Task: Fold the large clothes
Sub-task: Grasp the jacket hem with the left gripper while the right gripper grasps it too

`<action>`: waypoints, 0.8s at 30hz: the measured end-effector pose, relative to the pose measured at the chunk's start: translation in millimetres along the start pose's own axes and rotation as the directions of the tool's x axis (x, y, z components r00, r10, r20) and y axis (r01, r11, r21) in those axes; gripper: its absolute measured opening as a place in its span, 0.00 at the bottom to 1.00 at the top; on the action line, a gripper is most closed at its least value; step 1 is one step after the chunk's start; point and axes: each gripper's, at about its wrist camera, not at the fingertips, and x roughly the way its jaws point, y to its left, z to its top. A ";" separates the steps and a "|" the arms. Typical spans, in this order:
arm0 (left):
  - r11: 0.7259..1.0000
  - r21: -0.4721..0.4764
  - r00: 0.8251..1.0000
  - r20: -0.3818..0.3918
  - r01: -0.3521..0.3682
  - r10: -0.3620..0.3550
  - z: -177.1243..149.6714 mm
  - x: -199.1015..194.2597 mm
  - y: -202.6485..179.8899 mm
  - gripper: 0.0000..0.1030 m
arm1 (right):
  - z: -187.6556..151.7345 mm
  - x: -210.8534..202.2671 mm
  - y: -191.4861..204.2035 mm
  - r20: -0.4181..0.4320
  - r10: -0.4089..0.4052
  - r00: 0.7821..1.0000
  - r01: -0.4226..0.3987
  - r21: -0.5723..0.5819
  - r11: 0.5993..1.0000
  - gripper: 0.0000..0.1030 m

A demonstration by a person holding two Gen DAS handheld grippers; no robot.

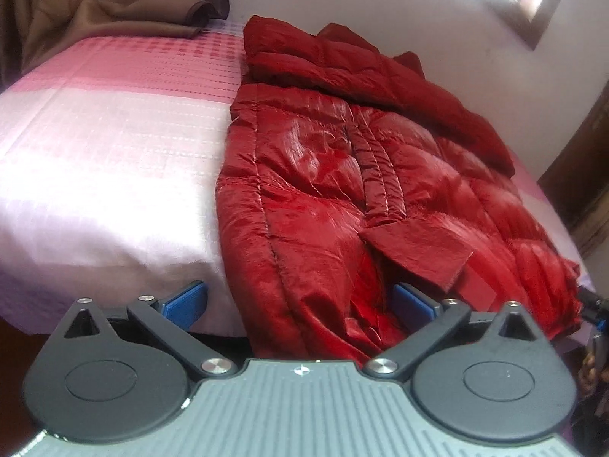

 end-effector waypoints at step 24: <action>0.949 0.240 0.978 0.076 -0.206 0.193 -6.3 -2.6 -52.1 0.69 | -2.6 2.9 -1.3 -0.019 0.009 1.000 -0.009 -0.014 1.000 0.51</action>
